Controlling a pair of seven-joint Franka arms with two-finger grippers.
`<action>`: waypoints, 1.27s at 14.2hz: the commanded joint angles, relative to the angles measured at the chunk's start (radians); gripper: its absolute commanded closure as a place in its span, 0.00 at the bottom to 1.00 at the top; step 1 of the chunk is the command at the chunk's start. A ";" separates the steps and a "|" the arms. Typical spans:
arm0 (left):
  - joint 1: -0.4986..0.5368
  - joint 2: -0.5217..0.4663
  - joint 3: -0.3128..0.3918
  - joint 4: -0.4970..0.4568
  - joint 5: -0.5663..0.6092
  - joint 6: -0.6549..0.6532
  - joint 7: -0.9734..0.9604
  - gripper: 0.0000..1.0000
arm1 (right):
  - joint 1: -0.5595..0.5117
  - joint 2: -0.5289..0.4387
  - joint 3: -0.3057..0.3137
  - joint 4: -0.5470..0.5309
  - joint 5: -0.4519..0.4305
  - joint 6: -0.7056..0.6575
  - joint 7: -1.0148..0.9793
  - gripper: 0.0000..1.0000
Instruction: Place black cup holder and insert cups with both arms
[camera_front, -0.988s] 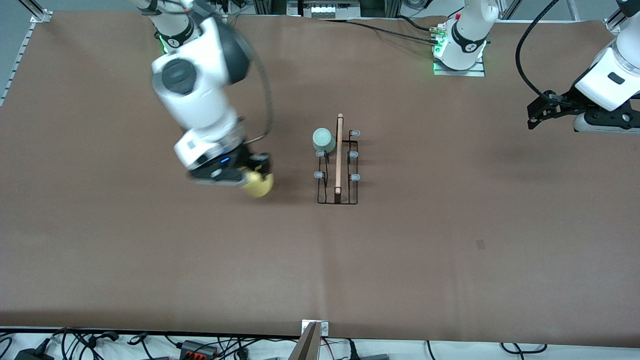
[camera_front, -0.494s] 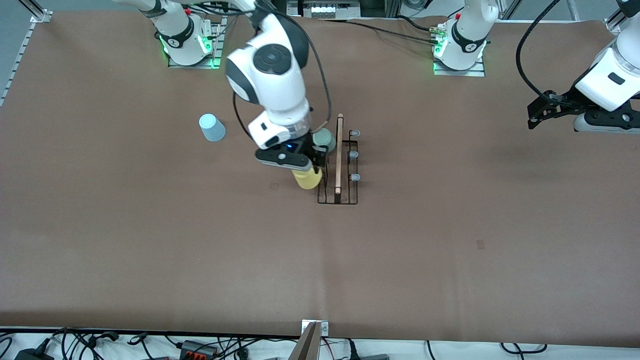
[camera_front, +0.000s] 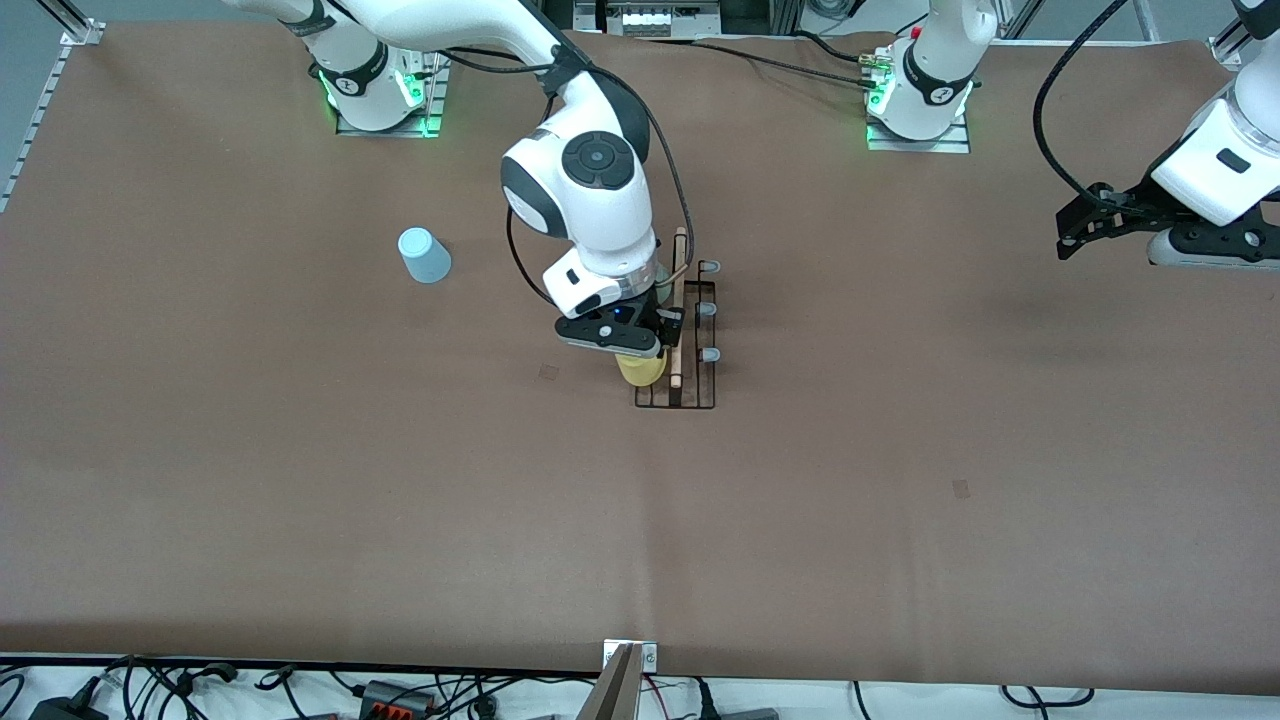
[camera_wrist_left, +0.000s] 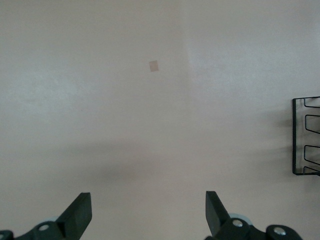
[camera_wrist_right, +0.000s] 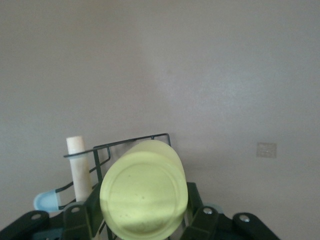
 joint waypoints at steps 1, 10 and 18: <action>0.007 0.015 -0.001 0.013 0.002 -0.010 0.029 0.00 | 0.018 0.034 -0.014 0.029 -0.029 -0.002 0.023 0.70; 0.007 0.052 0.001 0.062 0.003 -0.015 0.021 0.00 | -0.003 -0.022 -0.060 0.024 -0.019 -0.022 -0.010 0.00; 0.007 0.052 0.001 0.062 0.003 -0.012 0.015 0.00 | -0.448 -0.383 -0.022 -0.036 0.153 -0.503 -0.617 0.00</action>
